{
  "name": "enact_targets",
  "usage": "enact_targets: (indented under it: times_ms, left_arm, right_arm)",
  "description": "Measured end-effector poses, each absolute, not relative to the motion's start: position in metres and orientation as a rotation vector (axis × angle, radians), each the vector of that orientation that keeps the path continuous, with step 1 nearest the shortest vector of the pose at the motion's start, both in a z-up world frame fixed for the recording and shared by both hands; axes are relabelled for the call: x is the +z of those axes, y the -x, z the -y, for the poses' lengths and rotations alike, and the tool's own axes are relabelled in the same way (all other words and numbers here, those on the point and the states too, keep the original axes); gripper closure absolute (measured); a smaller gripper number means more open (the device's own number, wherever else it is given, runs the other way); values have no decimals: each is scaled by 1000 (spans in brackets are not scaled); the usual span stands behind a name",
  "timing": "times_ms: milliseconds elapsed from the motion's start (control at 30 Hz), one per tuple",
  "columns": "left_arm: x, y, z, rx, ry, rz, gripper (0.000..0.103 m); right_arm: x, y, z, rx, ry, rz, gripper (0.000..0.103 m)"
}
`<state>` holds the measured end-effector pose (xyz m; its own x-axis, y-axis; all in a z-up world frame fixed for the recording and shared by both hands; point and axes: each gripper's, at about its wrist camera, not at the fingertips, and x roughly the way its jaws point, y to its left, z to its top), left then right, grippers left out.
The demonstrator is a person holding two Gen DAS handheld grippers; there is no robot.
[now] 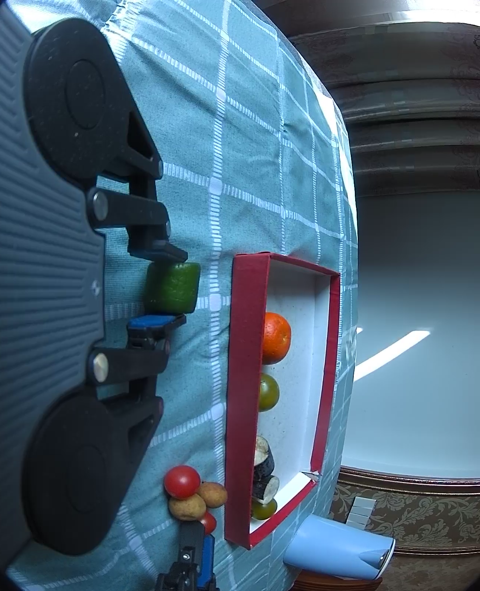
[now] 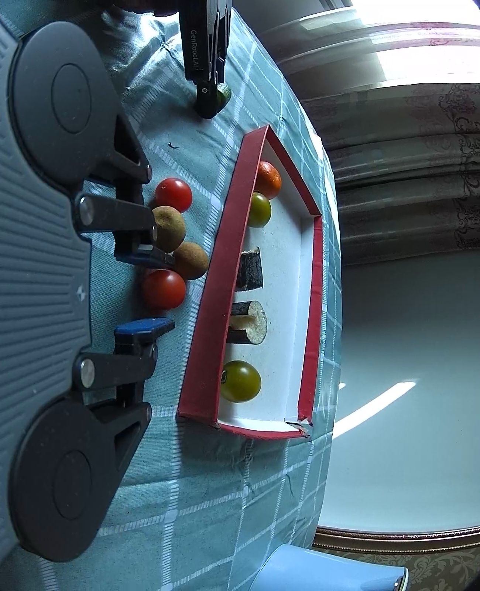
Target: Organize fruits
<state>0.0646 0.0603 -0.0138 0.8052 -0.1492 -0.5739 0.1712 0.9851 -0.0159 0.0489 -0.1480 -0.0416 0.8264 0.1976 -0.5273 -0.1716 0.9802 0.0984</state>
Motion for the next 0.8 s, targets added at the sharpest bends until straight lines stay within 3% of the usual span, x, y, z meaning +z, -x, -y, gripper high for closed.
enact_targets:
  times_ms: [800]
  left_arm:
    - [5, -56, -13, -96, -94, -544, 78]
  right_arm:
    - [-44, -40, 152, 148, -82, -538, 75]
